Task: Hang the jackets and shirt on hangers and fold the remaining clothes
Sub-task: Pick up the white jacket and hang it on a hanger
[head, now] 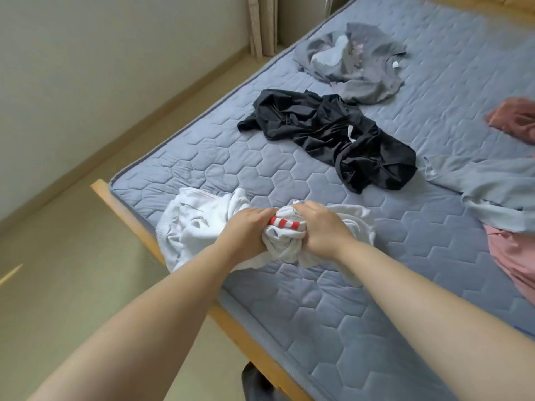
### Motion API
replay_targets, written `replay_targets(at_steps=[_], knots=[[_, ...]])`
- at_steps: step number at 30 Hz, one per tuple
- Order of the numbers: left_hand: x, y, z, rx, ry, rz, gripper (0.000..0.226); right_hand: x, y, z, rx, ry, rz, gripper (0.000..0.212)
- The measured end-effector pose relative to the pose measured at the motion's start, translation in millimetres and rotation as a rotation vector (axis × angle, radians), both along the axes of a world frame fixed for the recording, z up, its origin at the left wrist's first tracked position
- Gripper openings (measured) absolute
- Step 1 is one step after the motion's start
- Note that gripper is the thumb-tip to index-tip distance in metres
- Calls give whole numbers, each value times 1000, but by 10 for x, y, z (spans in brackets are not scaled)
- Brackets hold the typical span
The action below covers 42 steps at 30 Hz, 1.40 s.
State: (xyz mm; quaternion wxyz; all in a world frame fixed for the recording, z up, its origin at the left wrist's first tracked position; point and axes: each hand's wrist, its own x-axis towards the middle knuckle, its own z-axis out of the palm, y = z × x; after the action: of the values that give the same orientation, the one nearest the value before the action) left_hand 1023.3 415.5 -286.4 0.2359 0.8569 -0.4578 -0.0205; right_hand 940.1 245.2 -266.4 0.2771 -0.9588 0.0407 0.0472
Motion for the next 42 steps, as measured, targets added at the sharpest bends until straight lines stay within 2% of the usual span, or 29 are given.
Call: replay_targets(at_steps=[6, 9, 14, 18, 22, 24, 29, 34, 38, 42], knots=[[-829, 594, 1030, 88, -169, 24, 39, -832, 507, 979, -77, -71, 90, 49], [-1379, 878, 1444, 116, -180, 54, 38, -1406, 796, 1390, -74, -126, 77, 52], [-2264, 1231, 1983, 105, -94, 197, 32, -2238, 1227, 1918, 84, -205, -23, 21], [-2751, 1410, 2338, 59, 29, 230, 22, -2640, 1320, 2347, 96, -102, 52, 28], [-3273, 1381, 2674, 17, 143, 196, 35, -3123, 1228, 2737, 103, -21, 114, 29], [-3563, 1285, 2785, -21, 177, 206, 37, -3391, 1117, 2841, 120, -7, 121, 33], [-4249, 877, 3019, -59, 194, 192, 38, -4220, 627, 3145, 286, 68, 144, 60], [-5189, 43, 3118, -125, 207, 233, 33, -5340, -172, 3171, 413, 8, 97, 87], [-6160, -760, 3102, -166, 170, 250, 32, -6324, -776, 3013, 406, -189, -51, 71], [-7071, -1516, 3103, -185, 149, 194, 21, -7253, -1458, 2875, 317, -338, -176, 68]])
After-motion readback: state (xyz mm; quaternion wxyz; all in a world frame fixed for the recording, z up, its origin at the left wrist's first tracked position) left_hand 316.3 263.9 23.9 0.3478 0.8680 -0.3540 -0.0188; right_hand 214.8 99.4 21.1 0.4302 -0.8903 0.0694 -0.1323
